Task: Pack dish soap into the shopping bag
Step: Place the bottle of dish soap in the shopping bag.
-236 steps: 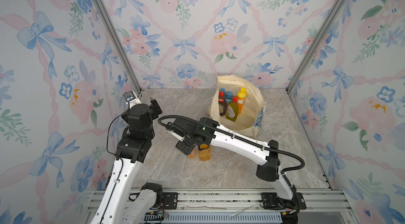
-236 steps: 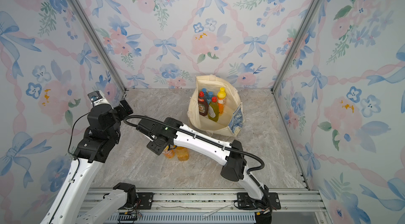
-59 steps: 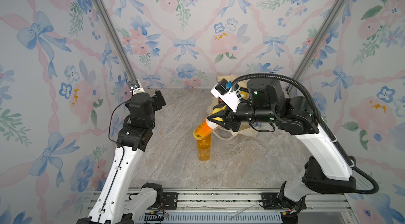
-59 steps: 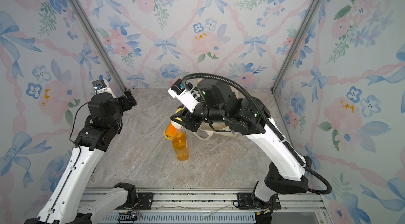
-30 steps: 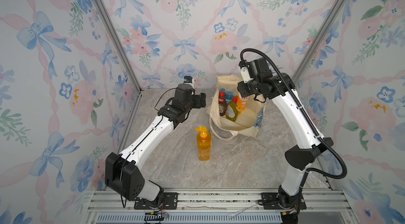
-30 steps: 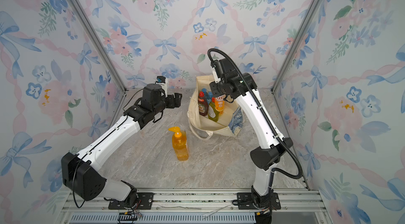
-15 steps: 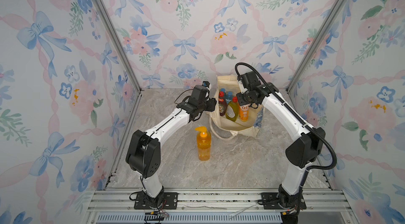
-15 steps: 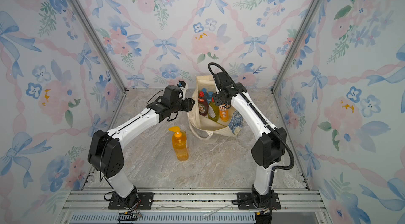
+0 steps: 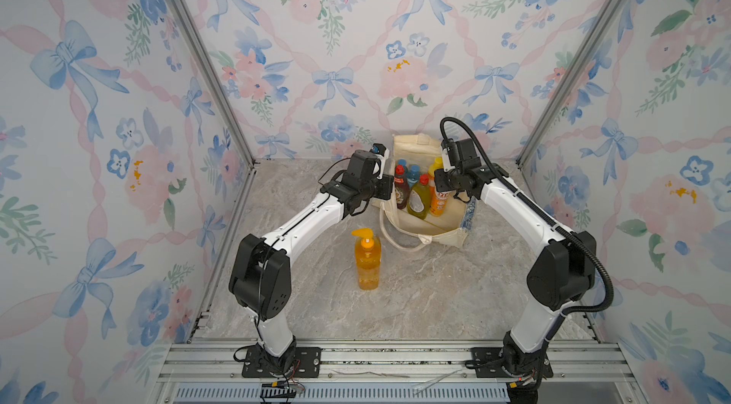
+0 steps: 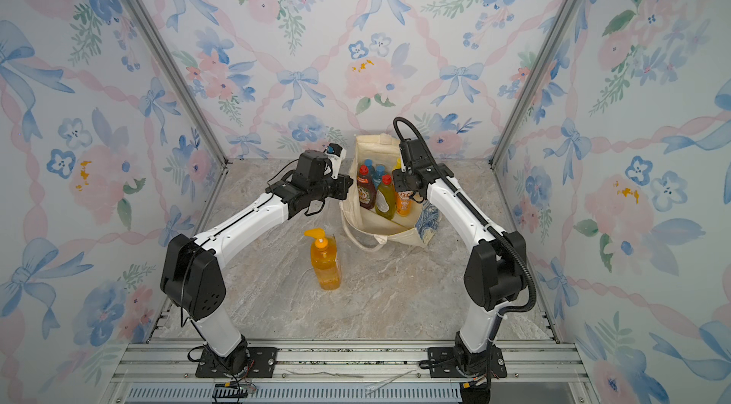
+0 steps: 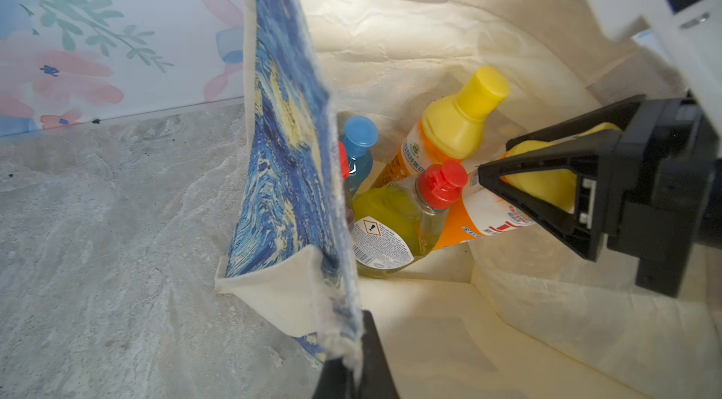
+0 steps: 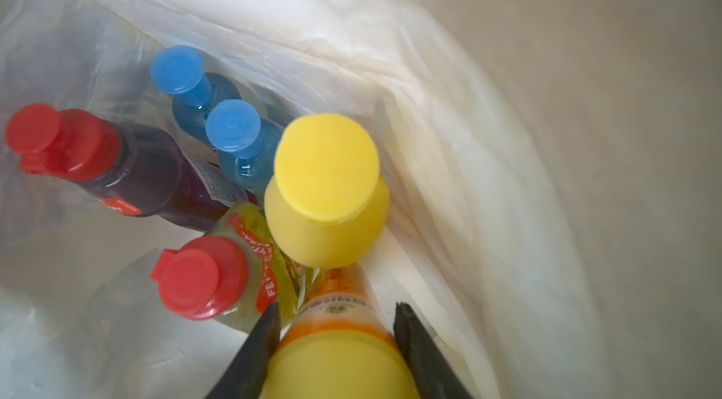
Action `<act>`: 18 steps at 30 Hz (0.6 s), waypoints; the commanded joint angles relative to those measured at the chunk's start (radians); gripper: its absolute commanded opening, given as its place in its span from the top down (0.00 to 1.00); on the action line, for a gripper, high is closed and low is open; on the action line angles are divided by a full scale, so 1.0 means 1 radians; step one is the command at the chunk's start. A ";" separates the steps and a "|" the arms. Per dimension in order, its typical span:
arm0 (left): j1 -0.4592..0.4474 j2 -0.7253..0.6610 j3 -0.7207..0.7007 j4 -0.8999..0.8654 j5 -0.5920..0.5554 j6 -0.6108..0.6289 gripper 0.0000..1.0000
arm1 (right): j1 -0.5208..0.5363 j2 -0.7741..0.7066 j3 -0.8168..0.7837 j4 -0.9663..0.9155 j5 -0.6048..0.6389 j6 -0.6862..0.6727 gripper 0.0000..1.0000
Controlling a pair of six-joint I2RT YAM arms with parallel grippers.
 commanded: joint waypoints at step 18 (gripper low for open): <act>-0.039 0.004 0.057 0.015 0.031 0.033 1.00 | -0.009 -0.009 -0.138 0.142 -0.035 0.033 0.87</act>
